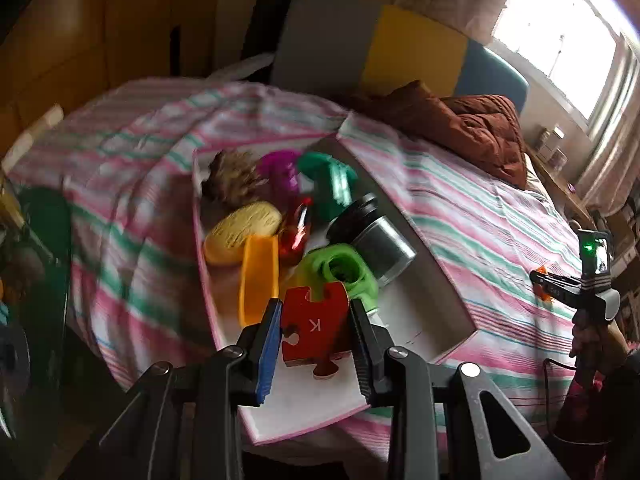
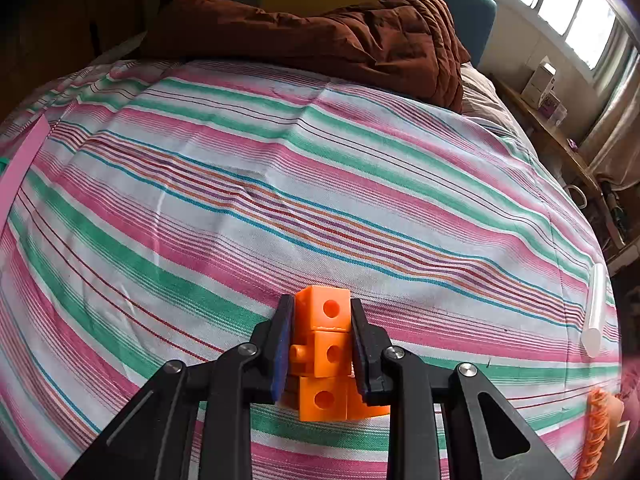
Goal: Organize rigid objects
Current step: 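Carry the red K piece with the left tool over the tray, then lower the red K piece into the tray and open the left tool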
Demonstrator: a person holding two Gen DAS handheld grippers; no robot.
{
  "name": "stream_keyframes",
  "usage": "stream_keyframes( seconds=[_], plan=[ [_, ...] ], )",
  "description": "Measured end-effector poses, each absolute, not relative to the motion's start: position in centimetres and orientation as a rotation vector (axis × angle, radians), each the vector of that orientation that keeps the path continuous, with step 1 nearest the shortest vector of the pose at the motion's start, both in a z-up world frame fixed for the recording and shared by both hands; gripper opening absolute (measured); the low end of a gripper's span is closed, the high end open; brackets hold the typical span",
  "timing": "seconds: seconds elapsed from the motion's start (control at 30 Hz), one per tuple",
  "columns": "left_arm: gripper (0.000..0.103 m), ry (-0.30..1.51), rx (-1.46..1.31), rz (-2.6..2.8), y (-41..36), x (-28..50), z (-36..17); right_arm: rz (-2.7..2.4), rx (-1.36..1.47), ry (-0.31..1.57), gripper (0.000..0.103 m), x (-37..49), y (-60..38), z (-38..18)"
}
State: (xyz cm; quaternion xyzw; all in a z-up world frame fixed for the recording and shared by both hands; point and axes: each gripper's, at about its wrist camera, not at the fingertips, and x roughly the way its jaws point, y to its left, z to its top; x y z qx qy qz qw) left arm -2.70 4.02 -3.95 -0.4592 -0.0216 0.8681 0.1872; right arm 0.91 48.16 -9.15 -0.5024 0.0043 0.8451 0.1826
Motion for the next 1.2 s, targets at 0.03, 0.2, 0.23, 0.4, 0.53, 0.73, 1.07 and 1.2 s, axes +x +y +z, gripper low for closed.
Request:
stream_keyframes(
  seconds=[0.03, 0.2, 0.23, 0.4, 0.53, 0.73, 1.07, 1.2],
  plan=[
    [0.032, -0.068, -1.301, 2.440, 3.9, -2.8, -4.2, 2.384, -1.417, 0.011, 0.027, 0.9, 48.1, -9.1],
    [0.032, -0.057, -1.318, 2.432, 4.1, -3.0, -5.0, 2.382, -1.415, 0.006, 0.027, 0.9, 48.0, -9.1],
    [0.032, -0.048, -1.320, 2.431, 4.2, -3.0, -5.2, 2.381, -1.414, 0.005, 0.027, 1.0, 48.0, -9.1],
    [0.032, -0.057, -1.383, 2.406, 4.0, -3.5, -6.3, 2.378, -1.408, 0.005, 0.027, 1.0, 48.0, -9.1],
    [0.032, -0.025, -1.397, 2.420, 4.0, -3.4, -6.7, 2.378, -1.407, -0.003, 0.027, 1.1, 48.0, -9.1],
    [0.032, -0.003, -1.387, 2.440, 4.1, -3.4, -6.6, 2.375, -1.404, -0.014, 0.027, 1.1, 47.9, -9.1],
    [0.032, 0.044, -1.264, 2.566, 3.4, -3.2, -4.0, 2.369, -1.398, -0.016, 0.027, 1.0, 47.7, -9.1],
    [0.032, 0.053, -1.247, 2.596, 3.1, -3.1, -3.4, 2.370, -1.399, -0.005, 0.027, 1.1, 47.7, -9.1]
  ],
)
